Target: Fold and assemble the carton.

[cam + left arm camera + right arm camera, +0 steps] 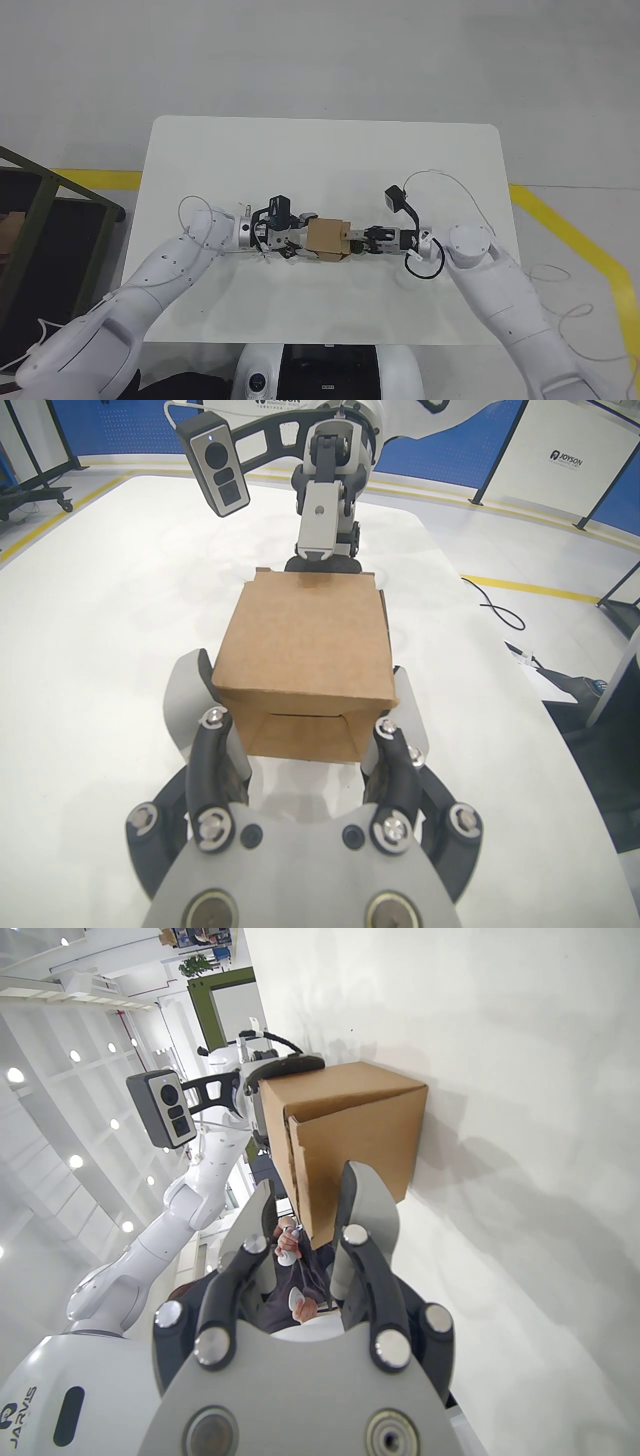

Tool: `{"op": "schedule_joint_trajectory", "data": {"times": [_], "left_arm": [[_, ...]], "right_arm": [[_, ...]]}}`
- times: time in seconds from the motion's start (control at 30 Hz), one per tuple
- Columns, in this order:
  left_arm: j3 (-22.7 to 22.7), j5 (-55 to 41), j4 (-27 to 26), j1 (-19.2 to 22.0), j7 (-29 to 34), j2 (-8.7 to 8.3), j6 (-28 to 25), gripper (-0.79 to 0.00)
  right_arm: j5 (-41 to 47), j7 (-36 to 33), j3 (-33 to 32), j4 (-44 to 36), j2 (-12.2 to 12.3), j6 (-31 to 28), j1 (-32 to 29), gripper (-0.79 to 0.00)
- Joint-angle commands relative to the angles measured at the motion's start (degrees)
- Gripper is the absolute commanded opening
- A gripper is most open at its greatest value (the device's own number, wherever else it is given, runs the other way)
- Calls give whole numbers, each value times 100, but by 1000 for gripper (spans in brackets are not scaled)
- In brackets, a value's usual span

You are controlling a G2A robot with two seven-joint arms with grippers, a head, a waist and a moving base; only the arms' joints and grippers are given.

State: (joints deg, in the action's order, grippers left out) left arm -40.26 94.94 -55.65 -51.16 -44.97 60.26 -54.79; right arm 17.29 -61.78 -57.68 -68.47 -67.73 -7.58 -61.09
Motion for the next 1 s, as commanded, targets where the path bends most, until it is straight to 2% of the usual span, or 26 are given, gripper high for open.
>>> {"op": "schedule_joint_trajectory", "data": {"times": [0.0, 0.17, 0.77, 0.83, 0.87, 0.93, 0.97], "left_arm": [[3, 1, 3, 4, 8, 2, -7, -249], [6, -10, 17, 8, 18, 6, -9, -249], [7, -4, -7, 16, 10, 6, -11, -249], [2, -5, 1, 16, 12, 4, -17, -246], [0, -7, 5, 16, 14, 3, -19, -249], [-3, -8, 16, 14, 18, 1, -16, -249], [-4, -6, 15, 12, 20, 1, -5, -246]], "right_arm": [[-14, 2, -10, 0, 8, 9, -15, -696], [-41, 35, 11, 34, 8, 31, -16, -785], [-132, 127, 196, -73, -34, 96, 81, -779], [-110, 124, 195, -62, -35, 83, 83, -733], [-102, 118, 183, -57, -31, 72, 78, -677], [-74, 113, 136, -55, -18, 50, 53, -480], [-66, 106, 108, -64, -8, 41, 34, -449]]}}
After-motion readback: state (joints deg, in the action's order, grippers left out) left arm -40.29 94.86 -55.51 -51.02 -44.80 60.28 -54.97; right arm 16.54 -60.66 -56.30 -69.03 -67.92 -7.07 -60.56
